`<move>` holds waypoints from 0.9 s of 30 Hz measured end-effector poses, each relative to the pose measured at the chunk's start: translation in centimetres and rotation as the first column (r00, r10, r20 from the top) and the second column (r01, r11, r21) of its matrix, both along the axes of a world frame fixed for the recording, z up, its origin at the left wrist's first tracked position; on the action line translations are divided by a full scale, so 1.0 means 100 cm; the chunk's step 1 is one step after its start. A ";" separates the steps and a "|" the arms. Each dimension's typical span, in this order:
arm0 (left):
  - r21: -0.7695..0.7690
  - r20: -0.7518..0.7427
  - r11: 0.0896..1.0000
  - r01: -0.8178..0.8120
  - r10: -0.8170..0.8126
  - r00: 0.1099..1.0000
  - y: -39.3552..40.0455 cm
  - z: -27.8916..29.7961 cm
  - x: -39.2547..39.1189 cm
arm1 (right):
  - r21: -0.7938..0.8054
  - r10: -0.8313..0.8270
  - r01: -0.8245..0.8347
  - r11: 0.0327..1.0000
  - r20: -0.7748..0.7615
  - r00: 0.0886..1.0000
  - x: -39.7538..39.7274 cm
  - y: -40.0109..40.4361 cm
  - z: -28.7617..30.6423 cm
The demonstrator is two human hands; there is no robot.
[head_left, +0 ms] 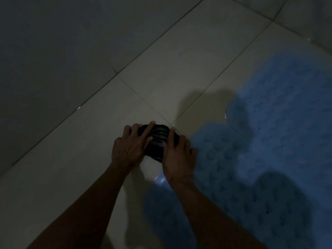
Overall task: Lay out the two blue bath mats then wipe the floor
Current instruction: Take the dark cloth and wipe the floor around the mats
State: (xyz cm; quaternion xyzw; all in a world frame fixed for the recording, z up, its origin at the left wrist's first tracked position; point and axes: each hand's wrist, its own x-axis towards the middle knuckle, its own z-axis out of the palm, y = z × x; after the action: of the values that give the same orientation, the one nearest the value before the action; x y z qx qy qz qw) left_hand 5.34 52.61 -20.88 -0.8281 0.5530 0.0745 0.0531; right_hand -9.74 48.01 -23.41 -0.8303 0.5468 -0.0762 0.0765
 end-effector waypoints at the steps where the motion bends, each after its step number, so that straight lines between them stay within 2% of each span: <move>1: 0.010 0.008 1.000 0.005 -0.005 1.000 -0.009 0.000 -0.001 | 0.006 -0.015 0.015 1.000 0.004 1.000 0.000 -0.007 -0.002; 7: 0.080 0.035 0.995 0.054 -0.057 0.998 -0.052 0.010 -0.011 | 0.112 -0.065 0.055 0.992 0.088 0.994 -0.007 -0.042 -0.001; 15: 0.161 -0.055 0.980 0.120 -0.112 0.992 -0.116 0.013 -0.013 | 0.010 -0.131 0.130 0.991 0.025 0.991 -0.017 -0.089 -0.001; 22: 0.058 -0.105 0.977 0.206 -0.199 0.974 -0.162 0.003 -0.008 | -0.019 -0.264 0.265 0.964 0.029 0.964 -0.014 -0.119 -0.003; 27: 0.070 -0.171 0.959 0.276 -0.261 0.950 -0.197 0.002 -0.011 | -0.068 -0.374 0.372 0.926 -0.012 0.928 -0.008 -0.143 -0.003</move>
State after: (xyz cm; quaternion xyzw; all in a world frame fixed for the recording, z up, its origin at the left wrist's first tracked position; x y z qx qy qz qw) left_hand 4.27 32.88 -20.63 -0.7332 0.6589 0.1586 0.0564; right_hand -10.53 33.72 -23.75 -0.7142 0.6927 -0.0967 0.0273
